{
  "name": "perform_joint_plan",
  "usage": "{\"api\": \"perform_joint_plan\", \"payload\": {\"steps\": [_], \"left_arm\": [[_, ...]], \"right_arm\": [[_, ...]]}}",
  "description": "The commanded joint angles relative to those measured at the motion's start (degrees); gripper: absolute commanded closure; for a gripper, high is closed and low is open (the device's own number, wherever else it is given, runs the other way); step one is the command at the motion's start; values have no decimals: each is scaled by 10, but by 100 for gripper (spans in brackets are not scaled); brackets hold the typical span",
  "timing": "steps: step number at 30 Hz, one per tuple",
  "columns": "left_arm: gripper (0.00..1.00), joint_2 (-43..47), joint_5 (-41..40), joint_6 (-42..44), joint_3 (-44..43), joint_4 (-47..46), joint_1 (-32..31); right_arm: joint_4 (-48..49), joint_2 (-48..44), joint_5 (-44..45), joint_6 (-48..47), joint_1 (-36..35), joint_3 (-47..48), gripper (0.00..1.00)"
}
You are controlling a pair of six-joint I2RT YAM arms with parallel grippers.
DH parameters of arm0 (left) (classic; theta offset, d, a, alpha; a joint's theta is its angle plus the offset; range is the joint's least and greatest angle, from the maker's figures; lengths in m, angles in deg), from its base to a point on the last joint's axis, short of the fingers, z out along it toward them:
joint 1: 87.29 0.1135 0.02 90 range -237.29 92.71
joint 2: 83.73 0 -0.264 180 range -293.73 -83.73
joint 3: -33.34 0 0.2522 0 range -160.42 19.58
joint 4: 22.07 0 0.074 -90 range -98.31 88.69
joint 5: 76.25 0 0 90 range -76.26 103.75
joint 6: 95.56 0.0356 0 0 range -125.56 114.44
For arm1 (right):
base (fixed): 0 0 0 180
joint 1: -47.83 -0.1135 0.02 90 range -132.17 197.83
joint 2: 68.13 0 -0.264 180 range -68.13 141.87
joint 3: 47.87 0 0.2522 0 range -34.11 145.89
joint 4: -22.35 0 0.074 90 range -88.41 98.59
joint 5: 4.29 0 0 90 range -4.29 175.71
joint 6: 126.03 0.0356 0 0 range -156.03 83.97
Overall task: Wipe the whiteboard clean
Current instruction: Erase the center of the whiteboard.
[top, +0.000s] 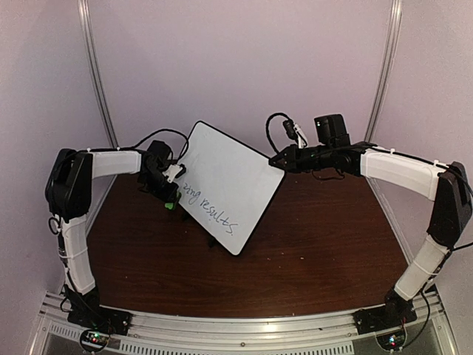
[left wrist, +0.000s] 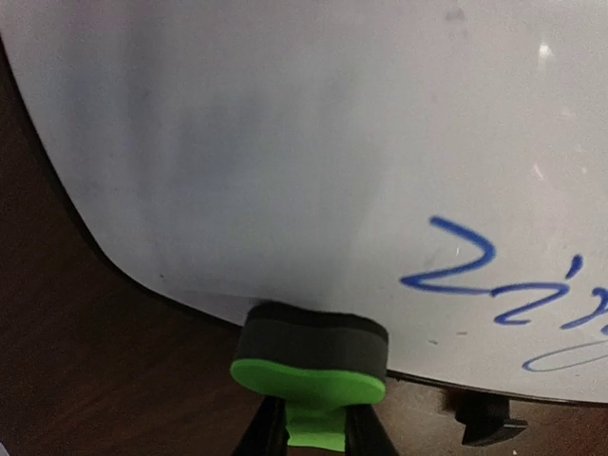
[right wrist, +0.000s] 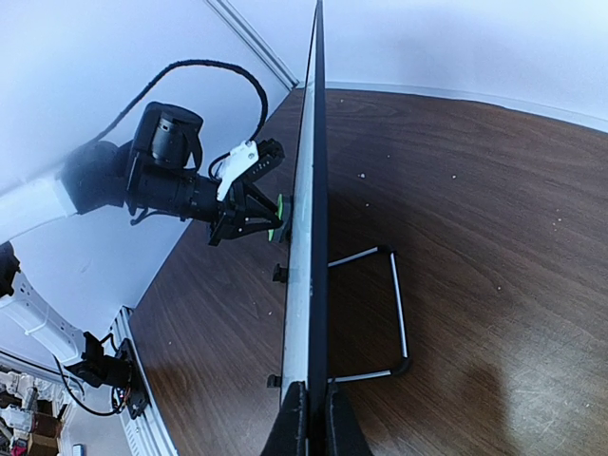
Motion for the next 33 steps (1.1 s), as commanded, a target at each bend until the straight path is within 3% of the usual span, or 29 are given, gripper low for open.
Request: {"api": "perform_joint_plan", "payload": {"steps": [1, 11, 16, 21, 29, 33], "left_arm": [[100, -9, 27, -4, 30, -23, -16], [100, -34, 34, 9, -111, -2, -36], [100, -50, 0, 3, -151, 8, -38], [100, -44, -17, -2, -113, 7, -38], [100, 16, -6, -6, 27, -22, -38], [100, 15, 10, -4, 27, -25, -38]], "right_arm": [[-9, -2, -82, -65, -31, -12, 100], [-16, 0, -78, -66, -31, -7, 100], [-18, 0, -77, -66, -32, -6, 100], [-19, 0, -76, -67, -32, -5, 100], [-16, 3, -78, -67, -32, -6, 100], [-15, 9, -81, -66, -32, -4, 100]]}}
